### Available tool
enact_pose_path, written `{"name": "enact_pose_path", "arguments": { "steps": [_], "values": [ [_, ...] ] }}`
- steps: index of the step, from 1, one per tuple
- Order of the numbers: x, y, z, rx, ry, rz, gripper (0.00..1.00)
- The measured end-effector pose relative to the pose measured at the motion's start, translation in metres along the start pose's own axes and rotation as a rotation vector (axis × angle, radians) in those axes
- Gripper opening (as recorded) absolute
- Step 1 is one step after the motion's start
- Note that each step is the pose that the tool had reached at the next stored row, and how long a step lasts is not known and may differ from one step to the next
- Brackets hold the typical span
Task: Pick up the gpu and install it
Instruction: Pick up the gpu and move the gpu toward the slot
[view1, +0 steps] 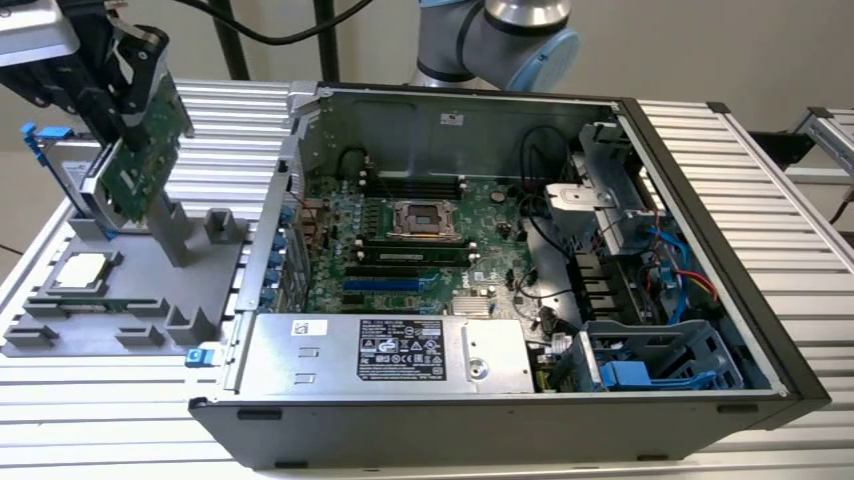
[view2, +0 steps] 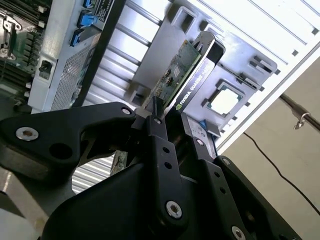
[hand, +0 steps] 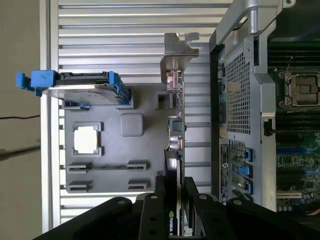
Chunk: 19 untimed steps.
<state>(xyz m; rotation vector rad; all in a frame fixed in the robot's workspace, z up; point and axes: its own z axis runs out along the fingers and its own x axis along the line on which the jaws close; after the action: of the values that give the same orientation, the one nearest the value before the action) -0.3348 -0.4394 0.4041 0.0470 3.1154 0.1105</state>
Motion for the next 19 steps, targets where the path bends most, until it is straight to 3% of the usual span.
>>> {"name": "enact_pose_path", "arguments": {
  "steps": [13,19],
  "values": [
    [-0.0004,0.0012,-0.0163,0.0,0.0,0.0,0.0],
    [-0.0015,0.0013,-0.0172,0.0001,0.0003,0.0,0.0]
  ]
}}
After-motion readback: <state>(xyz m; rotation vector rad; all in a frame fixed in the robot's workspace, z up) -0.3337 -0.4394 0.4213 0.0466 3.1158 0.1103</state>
